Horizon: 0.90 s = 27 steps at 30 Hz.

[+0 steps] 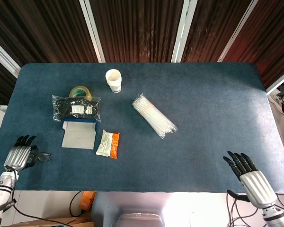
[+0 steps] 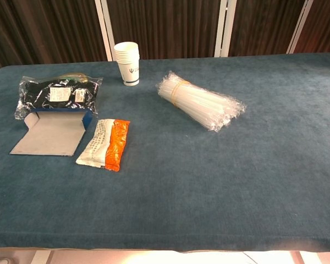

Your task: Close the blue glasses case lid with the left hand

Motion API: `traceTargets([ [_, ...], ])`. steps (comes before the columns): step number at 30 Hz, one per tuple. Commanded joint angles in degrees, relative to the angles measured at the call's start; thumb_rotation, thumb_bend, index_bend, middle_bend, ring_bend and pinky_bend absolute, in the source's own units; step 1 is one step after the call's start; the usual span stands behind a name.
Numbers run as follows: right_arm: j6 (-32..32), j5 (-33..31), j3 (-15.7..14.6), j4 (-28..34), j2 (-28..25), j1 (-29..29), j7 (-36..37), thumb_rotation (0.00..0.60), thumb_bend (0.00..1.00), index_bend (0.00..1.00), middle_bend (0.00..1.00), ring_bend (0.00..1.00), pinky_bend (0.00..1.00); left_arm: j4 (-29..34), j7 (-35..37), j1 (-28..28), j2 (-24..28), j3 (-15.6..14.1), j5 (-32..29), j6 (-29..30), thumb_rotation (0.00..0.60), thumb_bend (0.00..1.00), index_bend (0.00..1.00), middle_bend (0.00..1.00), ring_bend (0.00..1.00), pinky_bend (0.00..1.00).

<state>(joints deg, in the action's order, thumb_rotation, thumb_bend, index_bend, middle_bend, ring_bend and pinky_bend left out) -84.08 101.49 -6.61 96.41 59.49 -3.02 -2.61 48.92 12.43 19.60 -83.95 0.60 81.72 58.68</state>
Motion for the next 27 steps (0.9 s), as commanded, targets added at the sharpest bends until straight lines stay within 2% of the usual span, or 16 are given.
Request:
traceTargets([
  [1,-0.1,0.0,0.0,0.0,0.0,0.0,0.1,0.600,0.27,0.00,0.00,0.00,0.00,0.5,0.2,-0.2,0.1,0.3,0.4,1.6,0.600,0.39,0.68,0.12,0.00,0.04],
  [7,0.0,0.4,-0.2,0.0,0.0,-0.1,0.2,0.600,0.27,0.00,0.00,0.00,0.00,5.6,0.3,0.3,1.2,1.7,1.5,5.8,0.600,0.39,0.69,0.14,0.01,0.05],
  [13,-0.2,0.5,-0.2,0.0,-0.2,-0.1,0.7,0.600,0.27,0.00,0.00,0.00,0.00,14.2,-8.6,2.0,0.8,5.5,0.8,10.8,0.600,0.39,0.70,0.17,0.04,0.08],
  [17,-0.3,0.6,-0.2,0.0,-0.4,-0.2,1.4,0.600,0.27,0.00,0.00,0.00,0.00,21.6,-16.9,4.4,0.1,8.5,-1.6,10.5,0.600,0.39,0.70,0.17,0.04,0.08],
  [20,-0.4,0.6,-0.1,-0.1,-0.7,-0.3,2.2,0.600,0.27,0.00,0.00,0.00,0.00,24.9,-23.2,6.5,-1.2,10.3,-4.2,9.0,0.600,0.39,0.70,0.17,0.05,0.08],
  [27,-0.1,0.1,0.0,-0.4,-1.3,-0.6,3.5,0.600,0.27,0.00,0.00,0.00,0.00,25.2,-34.1,11.2,-6.3,13.1,-10.4,5.3,0.600,0.39,0.70,0.18,0.06,0.09],
])
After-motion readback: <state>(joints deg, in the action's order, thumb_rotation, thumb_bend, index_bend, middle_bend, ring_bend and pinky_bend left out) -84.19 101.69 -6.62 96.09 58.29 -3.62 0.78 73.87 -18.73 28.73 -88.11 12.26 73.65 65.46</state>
